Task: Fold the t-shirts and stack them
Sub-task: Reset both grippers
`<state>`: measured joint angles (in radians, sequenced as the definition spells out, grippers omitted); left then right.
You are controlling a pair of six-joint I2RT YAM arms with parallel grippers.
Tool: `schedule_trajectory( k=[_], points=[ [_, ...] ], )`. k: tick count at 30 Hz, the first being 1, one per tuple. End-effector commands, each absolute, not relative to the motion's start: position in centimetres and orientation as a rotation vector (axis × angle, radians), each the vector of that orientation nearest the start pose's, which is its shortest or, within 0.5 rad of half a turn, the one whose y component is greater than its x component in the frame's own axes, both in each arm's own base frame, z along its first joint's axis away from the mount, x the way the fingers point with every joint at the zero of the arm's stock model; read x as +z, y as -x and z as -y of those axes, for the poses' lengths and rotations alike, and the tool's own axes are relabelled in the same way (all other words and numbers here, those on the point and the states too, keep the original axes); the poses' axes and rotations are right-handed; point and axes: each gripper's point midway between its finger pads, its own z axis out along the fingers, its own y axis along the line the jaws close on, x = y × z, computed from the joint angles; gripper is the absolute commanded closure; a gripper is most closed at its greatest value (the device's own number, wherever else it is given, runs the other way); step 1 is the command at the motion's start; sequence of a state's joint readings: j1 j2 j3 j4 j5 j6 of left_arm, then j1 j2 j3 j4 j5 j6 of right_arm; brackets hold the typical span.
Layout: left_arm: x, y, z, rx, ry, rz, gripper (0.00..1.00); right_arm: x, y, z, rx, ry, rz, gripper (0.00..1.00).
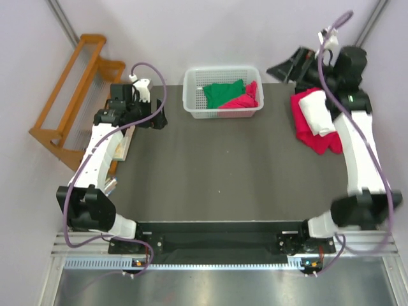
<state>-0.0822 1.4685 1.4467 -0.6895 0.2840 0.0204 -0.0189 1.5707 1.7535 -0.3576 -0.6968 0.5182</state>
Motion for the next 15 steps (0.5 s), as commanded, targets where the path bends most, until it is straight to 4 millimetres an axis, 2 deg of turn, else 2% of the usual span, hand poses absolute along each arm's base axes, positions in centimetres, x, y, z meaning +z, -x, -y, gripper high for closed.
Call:
schedule_trajectory(
  k=[1, 2, 3, 4, 5, 6, 7, 8, 9, 10, 11, 15],
  points=[
    [24.0, -38.9, 6.3, -0.342, -0.150, -2.216, 0.01, 39.3, -38.1, -10.8, 0.651, 0.112, -1.780, 0.00],
    [24.1, -38.4, 6.1, -0.337, -0.154, -2.210, 0.01, 36.2, -37.1, -10.9, 0.648, 0.105, -1.844, 0.00],
    [23.2, -38.1, 5.9, -0.330, -0.148, -2.225, 0.01, 36.3, -35.4, -10.9, 0.640, 0.116, -1.830, 0.00],
    [23.1, -38.1, 5.4, -0.310, -0.138, -2.219, 0.01, 35.2, -34.8, -10.4, 0.611, 0.095, -1.845, 0.00],
    [22.7, -37.8, 5.1, -0.299, -0.142, -2.225, 0.01, 32.1, -34.1, -9.9, 0.595, 0.066, -1.904, 0.00],
    [22.5, -37.8, 4.8, -0.286, -0.136, -2.231, 0.01, 32.4, -32.9, -9.6, 0.578, 0.064, -1.867, 0.00],
    [22.1, -37.8, 4.4, -0.274, -0.122, -2.244, 0.01, 31.5, -32.5, -9.2, 0.552, 0.045, -1.871, 0.01],
    [21.4, -37.7, 4.6, -0.285, -0.128, -2.260, 0.01, 29.3, -31.9, -8.8, 0.544, 0.017, -1.903, 0.00],
    [21.0, -37.8, 3.6, -0.280, -0.097, -2.274, 0.01, 29.9, -31.3, -8.7, 0.537, 0.013, -1.857, 0.00],
    [20.5, -37.9, 3.2, -0.280, -0.081, -2.281, 0.01, 29.5, -31.2, -8.5, 0.527, 0.007, -1.855, 0.00],
    [19.5, -38.1, 3.1, -0.293, -0.068, -2.289, 0.01, 28.7, -31.0, -8.4, 0.523, 0.001, -1.865, 0.00],
    [17.4, -38.8, 2.7, -0.333, -0.057, -2.271, 0.01, 28.3, -31.4, -8.0, 0.496, -0.009, -1.879, 0.00]
  ],
)
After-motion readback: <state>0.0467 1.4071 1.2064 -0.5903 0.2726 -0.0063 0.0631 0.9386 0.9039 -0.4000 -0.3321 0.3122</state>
